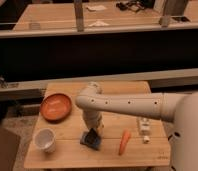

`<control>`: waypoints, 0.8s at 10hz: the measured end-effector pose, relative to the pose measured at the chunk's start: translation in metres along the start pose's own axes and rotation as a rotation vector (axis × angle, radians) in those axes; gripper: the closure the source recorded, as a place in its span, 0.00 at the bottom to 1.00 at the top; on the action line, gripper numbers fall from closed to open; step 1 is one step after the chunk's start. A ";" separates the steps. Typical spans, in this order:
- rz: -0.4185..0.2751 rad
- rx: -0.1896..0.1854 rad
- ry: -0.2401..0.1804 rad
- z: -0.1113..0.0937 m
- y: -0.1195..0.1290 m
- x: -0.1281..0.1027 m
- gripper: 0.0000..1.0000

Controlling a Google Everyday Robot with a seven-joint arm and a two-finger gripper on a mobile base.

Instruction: Place the eraser on the white sponge

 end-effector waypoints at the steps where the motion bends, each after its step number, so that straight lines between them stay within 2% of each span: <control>1: -0.005 -0.002 0.002 0.000 -0.001 0.000 0.60; 4: -0.018 -0.011 0.004 0.001 0.000 -0.001 0.60; 6: -0.022 -0.014 0.002 0.003 0.001 -0.001 0.67; 8: -0.025 -0.017 0.002 0.004 0.001 -0.002 0.67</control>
